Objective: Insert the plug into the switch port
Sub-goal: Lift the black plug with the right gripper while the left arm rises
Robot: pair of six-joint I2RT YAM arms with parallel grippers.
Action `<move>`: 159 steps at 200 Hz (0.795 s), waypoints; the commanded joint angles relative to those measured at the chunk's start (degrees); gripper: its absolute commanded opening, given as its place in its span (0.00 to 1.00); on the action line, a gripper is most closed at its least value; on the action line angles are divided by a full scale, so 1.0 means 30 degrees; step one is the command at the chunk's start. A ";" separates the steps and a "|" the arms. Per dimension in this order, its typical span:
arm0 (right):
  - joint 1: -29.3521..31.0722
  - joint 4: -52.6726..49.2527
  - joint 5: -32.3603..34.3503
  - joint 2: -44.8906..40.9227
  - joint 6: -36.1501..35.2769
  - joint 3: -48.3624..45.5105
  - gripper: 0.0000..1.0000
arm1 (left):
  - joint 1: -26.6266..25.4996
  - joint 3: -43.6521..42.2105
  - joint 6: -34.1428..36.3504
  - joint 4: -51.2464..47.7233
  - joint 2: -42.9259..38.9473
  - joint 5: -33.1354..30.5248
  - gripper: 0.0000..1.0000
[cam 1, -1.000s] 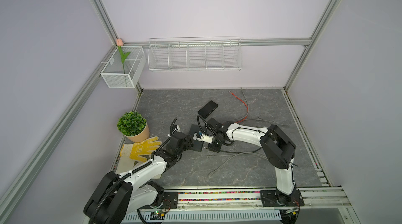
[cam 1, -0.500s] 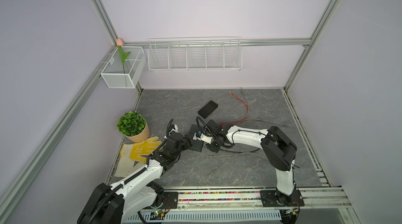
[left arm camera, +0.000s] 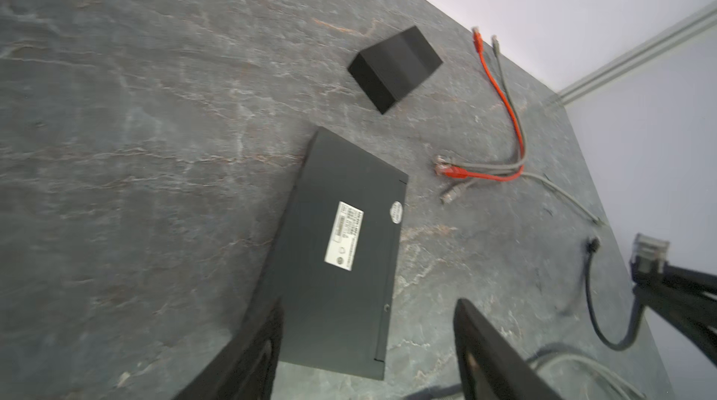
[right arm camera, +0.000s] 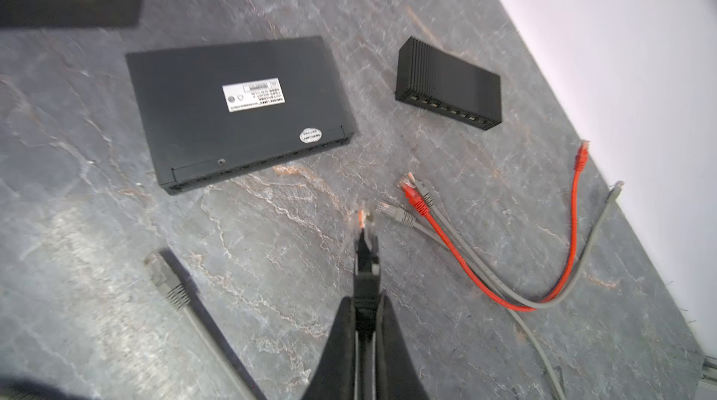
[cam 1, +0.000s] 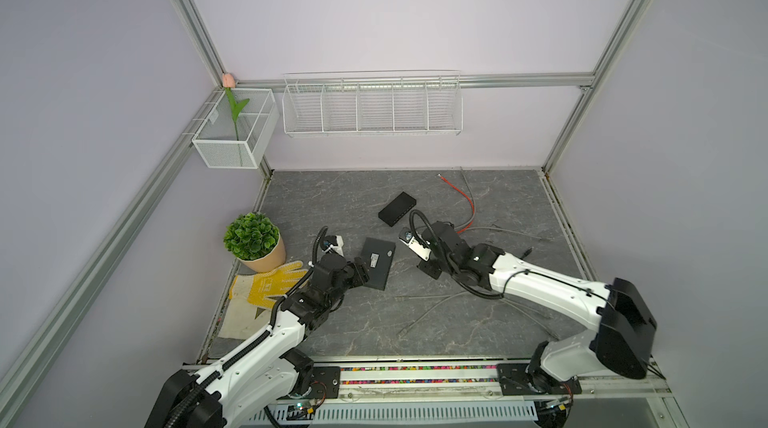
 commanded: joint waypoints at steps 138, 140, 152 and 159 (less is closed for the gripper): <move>0.0114 0.2177 -0.3557 -0.3790 0.0062 -0.2742 0.07 | -0.3645 0.2073 0.0977 0.6036 0.0709 0.3779 0.63; 0.0101 0.2181 -0.3580 -0.3778 0.0077 -0.2741 0.07 | -0.3658 0.2085 0.0974 0.6076 0.0745 0.3799 0.63; 0.0108 0.2246 -0.3587 -0.3792 0.0154 -0.2741 0.07 | -0.3691 0.2119 0.0869 0.6350 0.0997 0.3803 0.63; 0.0100 0.2276 -0.3520 -0.3794 0.0205 -0.2769 0.07 | -0.3719 0.2141 0.0830 0.6504 0.1125 0.3834 0.63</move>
